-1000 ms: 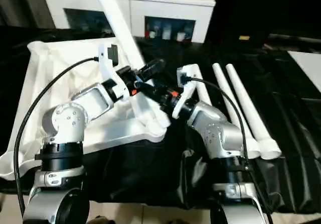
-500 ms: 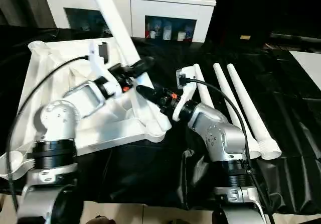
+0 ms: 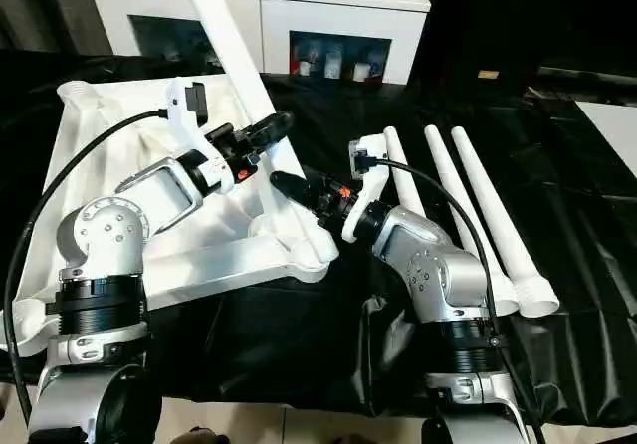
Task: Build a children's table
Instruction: Insert table leg to table base
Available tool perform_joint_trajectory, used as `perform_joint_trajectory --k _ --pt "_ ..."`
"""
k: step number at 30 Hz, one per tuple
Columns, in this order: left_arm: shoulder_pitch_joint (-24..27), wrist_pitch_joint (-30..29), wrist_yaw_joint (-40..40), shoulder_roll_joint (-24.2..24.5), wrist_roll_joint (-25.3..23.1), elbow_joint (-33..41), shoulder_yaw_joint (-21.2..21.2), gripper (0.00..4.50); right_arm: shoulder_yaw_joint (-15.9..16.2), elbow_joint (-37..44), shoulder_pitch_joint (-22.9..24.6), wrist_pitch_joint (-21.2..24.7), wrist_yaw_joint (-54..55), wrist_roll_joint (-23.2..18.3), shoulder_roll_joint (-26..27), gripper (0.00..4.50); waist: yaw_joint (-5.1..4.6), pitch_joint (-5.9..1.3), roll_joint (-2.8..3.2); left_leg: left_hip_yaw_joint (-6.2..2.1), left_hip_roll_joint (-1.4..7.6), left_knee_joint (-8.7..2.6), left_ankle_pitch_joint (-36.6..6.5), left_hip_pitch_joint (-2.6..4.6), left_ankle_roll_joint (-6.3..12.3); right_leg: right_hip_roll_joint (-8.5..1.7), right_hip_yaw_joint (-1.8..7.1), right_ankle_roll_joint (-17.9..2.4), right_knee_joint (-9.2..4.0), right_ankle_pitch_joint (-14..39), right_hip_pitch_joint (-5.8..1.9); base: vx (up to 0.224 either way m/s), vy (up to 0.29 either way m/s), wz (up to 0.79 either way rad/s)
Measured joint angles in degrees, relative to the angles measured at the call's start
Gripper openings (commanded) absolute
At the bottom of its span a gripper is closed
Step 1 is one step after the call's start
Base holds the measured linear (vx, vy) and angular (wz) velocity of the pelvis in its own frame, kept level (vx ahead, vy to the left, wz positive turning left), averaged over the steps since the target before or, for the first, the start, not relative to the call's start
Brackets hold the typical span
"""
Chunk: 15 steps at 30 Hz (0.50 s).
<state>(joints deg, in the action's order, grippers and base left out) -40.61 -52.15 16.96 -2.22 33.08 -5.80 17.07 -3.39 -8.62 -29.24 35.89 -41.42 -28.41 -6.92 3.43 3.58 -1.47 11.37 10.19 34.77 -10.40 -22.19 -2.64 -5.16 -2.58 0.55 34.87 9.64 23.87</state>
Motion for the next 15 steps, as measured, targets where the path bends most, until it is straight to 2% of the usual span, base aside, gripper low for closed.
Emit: perform_joint_trajectory --k 3,4,13,14,15 --pt "-0.01 -0.42 -0.23 0.23 0.55 -0.04 0.02 2.23 0.27 0.0 0.0 -0.01 0.24 -0.02 0.05 1.41 0.0 0.0 0.0 0.0 0.0 0.0 0.0 0.01 0.0 0.0 0.0 0.0 0.0 0.0 -0.01 0.0 0.0 0.0" --pt "-0.01 -0.54 -0.29 0.31 0.64 -0.05 0.03 2.0 0.32 0.0 0.0 -0.02 0.3 -0.01 0.03 1.41 0.0 0.0 0.0 0.0 0.0 -0.01 0.0 0.0 0.0 0.0 0.0 0.0 0.0 0.0 0.0 0.0 0.0 0.0" --pt "-0.01 -1.72 -0.44 0.82 1.59 0.0 0.09 1.76 1.48 -0.09 0.02 -0.12 0.96 0.36 0.07 1.41 0.01 0.01 -0.01 0.0 0.0 0.0 0.0 0.0 0.0 0.0 0.0 0.0 0.0 0.0 0.0 0.0 0.0 0.0" --pt "-0.01 -1.79 -0.49 0.87 1.61 0.0 0.09 1.74 1.5 -0.09 0.01 -0.12 0.97 0.47 0.08 1.76 0.03 0.0 -0.01 0.0 0.0 0.0 0.0 0.0 0.0 0.0 0.0 0.0 0.0 0.0 0.0 0.0 0.0 0.0" --pt "0.0 -1.79 -0.53 0.94 1.64 0.01 0.05 1.74 1.49 -0.11 0.02 -0.12 1.0 0.46 0.16 1.76 0.03 0.01 -0.01 0.0 0.0 0.0 0.0 0.0 0.0 0.0 0.0 0.0 0.0 0.0 -0.01 0.0 0.0 0.0"
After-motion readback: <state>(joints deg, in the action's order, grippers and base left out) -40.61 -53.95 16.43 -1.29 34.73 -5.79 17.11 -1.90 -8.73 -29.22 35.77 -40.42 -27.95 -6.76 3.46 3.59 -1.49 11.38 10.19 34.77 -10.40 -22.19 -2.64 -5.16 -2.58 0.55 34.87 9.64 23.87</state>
